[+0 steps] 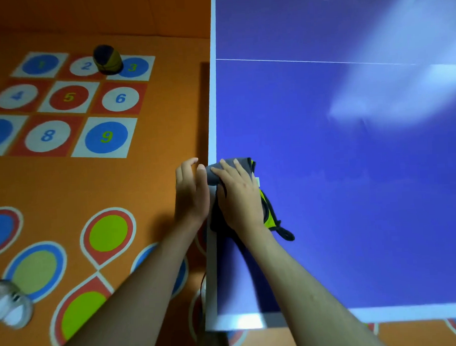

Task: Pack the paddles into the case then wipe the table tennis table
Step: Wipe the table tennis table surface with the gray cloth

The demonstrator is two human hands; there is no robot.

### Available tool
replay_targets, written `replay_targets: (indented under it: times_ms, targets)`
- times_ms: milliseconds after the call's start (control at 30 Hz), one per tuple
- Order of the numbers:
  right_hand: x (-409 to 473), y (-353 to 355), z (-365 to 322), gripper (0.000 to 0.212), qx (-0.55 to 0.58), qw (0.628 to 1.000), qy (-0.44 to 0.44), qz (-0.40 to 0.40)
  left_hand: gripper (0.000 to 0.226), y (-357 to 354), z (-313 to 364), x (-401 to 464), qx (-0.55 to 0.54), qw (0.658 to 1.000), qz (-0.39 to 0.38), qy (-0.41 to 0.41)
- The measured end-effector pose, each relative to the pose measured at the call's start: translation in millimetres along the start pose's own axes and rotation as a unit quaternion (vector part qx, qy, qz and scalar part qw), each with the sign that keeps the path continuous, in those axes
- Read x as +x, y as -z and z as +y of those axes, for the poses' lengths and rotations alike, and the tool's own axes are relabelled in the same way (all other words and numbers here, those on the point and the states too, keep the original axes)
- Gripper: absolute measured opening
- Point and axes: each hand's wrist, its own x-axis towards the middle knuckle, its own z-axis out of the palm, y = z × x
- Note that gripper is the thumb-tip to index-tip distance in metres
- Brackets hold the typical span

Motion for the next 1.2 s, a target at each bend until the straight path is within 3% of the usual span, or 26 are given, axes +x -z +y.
replay_targets:
  times_ms: [300,467,700,900,1200]
  targets:
    - [-167.4,16.5,-30.4,0.052,0.008,1.000,-0.002,0.001,0.053,18.8,5.5,-63.4,0.020,0.999,-0.027,0.019]
    - [-188.5,19.9,-29.5,0.056,-0.009,1.000,0.017,-0.002,0.054,13.0,6.5,-50.4,0.047,0.999,-0.008,-0.006]
    - [-75.4,21.8,14.7,0.047,-0.011,0.999,-0.039,-0.009,0.049,-8.3,-7.4,-0.1,0.090,0.989,-0.021,-0.113]
    - [52.5,23.1,58.8,0.040,-0.005,0.997,-0.072,0.032,0.053,-52.4,-13.5,17.2,0.041,0.994,-0.028,-0.097]
    - [196.1,17.0,110.5,0.042,0.011,0.998,-0.048,0.031,0.048,-58.7,-2.6,8.6,0.099,0.992,-0.003,-0.076]
